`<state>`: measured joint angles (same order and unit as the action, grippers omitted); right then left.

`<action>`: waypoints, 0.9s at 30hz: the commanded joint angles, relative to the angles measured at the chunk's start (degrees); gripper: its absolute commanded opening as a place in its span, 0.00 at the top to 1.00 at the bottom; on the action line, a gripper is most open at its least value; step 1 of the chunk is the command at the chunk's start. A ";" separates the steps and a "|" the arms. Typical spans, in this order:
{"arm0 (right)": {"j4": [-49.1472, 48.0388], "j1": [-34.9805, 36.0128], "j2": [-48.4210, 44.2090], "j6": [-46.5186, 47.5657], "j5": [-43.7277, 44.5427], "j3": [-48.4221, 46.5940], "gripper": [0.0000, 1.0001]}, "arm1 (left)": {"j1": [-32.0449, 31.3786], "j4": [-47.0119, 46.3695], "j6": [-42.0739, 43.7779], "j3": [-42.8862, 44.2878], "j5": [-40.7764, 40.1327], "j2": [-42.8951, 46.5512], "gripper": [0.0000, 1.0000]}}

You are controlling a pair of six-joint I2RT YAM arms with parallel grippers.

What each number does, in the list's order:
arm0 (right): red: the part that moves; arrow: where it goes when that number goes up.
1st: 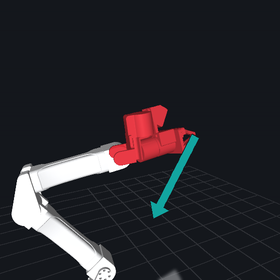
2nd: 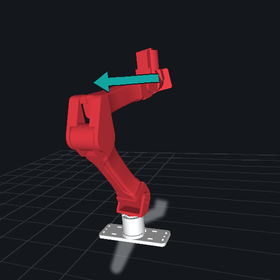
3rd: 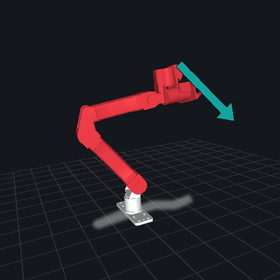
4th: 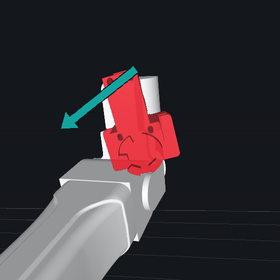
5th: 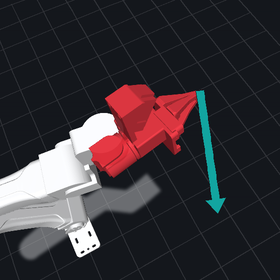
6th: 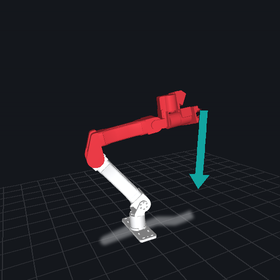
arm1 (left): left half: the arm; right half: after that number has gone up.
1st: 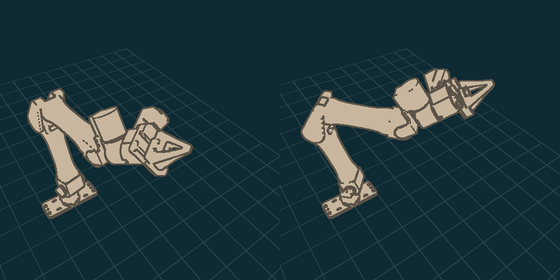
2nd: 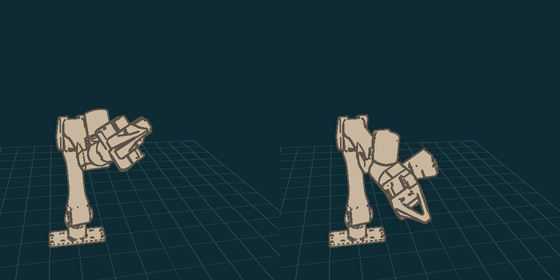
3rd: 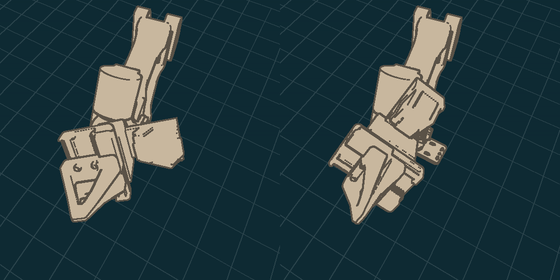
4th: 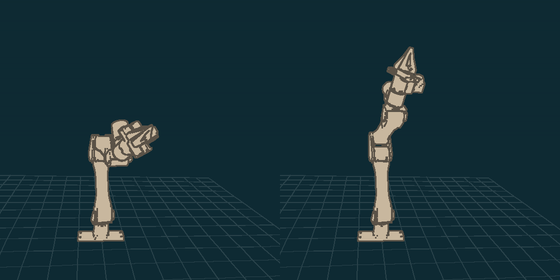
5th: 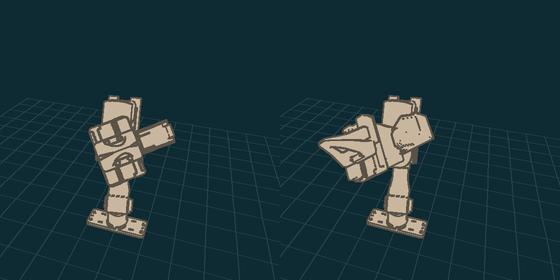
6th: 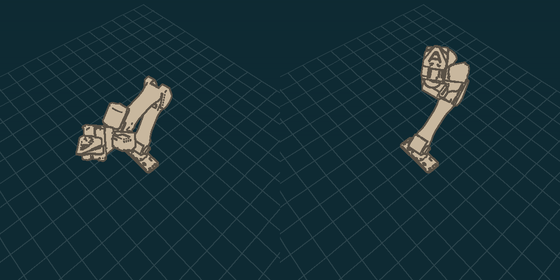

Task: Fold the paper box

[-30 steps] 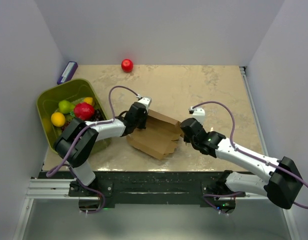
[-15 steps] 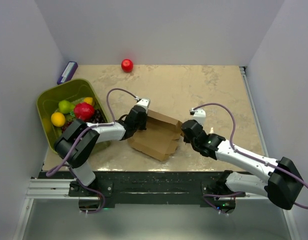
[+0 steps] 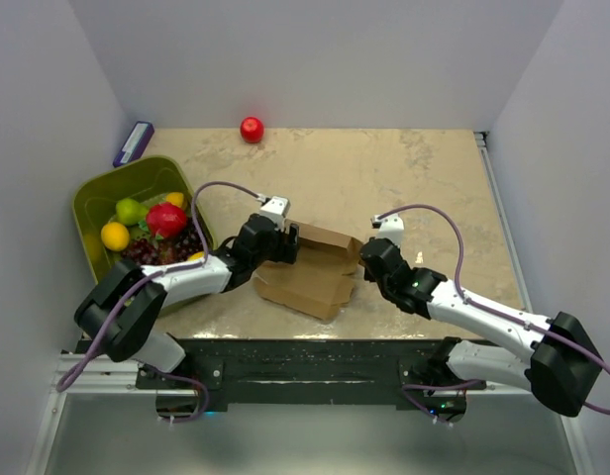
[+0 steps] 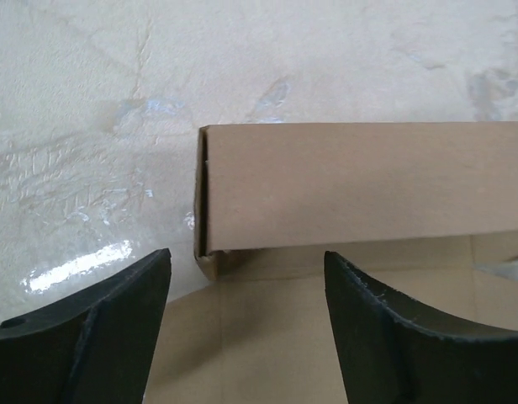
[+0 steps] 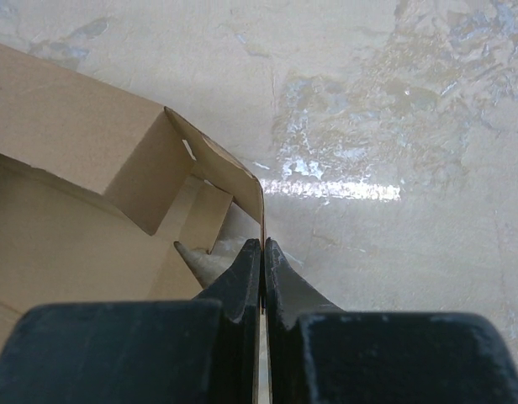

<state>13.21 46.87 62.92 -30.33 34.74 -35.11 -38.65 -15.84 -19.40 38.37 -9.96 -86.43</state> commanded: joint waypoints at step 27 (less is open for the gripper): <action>-1.70 0.33 -0.69 2.29 1.47 -1.01 1.00 | 10.97 0.11 -5.21 3.99 13.82 7.16 0.30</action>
<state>12.78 46.87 62.22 -28.84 34.81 -35.11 -28.05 -10.37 -23.00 40.29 0.32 -77.03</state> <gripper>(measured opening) 0.014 0.715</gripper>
